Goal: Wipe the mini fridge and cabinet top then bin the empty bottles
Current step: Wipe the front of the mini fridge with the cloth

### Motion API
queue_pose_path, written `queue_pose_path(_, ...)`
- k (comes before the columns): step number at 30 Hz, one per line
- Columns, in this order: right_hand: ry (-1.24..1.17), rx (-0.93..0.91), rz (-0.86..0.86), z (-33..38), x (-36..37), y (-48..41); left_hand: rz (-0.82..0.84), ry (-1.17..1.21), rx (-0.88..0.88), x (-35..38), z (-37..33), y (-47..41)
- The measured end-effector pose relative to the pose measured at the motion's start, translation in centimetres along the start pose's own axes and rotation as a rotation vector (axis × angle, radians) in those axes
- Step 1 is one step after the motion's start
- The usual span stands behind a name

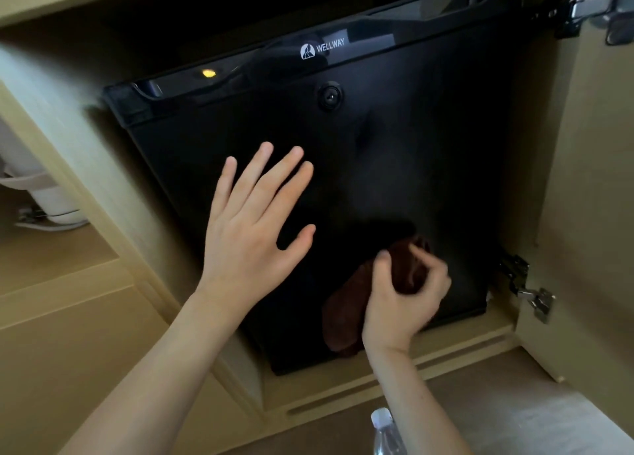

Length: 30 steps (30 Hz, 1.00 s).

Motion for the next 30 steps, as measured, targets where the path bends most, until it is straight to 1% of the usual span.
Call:
queue_pose_path(2,-0.069,-0.160,0.003,4.1,2.9,-1.2,-0.012,0.035,-0.012,0.5,-0.8,-0.7)
queue_pose_path(5,-0.096,-0.286,0.030,7.7,6.7,-2.8,-0.032,0.052,-0.046,1.4,-1.2,-1.5)
queue_pose_path(8,-0.012,-0.355,0.065,7.8,8.1,-3.2,-0.052,0.040,-0.076,2.0,-0.7,-1.8)
queue_pose_path(11,-0.008,-0.359,0.040,5.8,7.4,-3.2,-0.070,0.027,-0.084,2.5,-0.7,-1.4)
queue_pose_path(15,-0.004,-0.311,0.029,1.7,4.8,-2.7,-0.103,0.012,-0.088,2.8,-0.8,-0.8)
queue_pose_path(18,0.009,-0.239,0.013,-2.1,2.0,-2.1,-0.112,0.007,-0.084,3.0,-0.9,-0.5)
queue_pose_path(21,0.029,-0.119,-0.017,-5.5,-1.0,-1.4,-0.113,0.015,-0.082,3.0,-0.7,-0.4)
queue_pose_path(24,0.124,0.018,-0.067,-8.3,-3.4,-1.1,-0.101,0.029,-0.068,2.9,-0.5,-0.4)
queue_pose_path(27,0.222,0.130,-0.094,-9.9,-4.7,-1.2,-0.070,0.037,-0.066,2.7,-0.6,-0.5)
queue_pose_path(29,0.257,0.188,-0.088,-9.4,-5.1,-1.4,-0.049,0.038,-0.067,2.4,-0.7,-0.6)
queue_pose_path(30,0.248,0.186,-0.091,-8.5,-5.1,-1.7,-0.041,0.041,-0.062,2.1,-0.7,-0.7)
Point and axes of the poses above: each hand's wrist, its own y-axis away from the middle knuckle, its own x-axis out of the palm, z = x × y, the point moved 4 cm from there along -y, towards the middle knuckle, and after that the axes turned 12 degrees about -z, right-handed, at the moved point
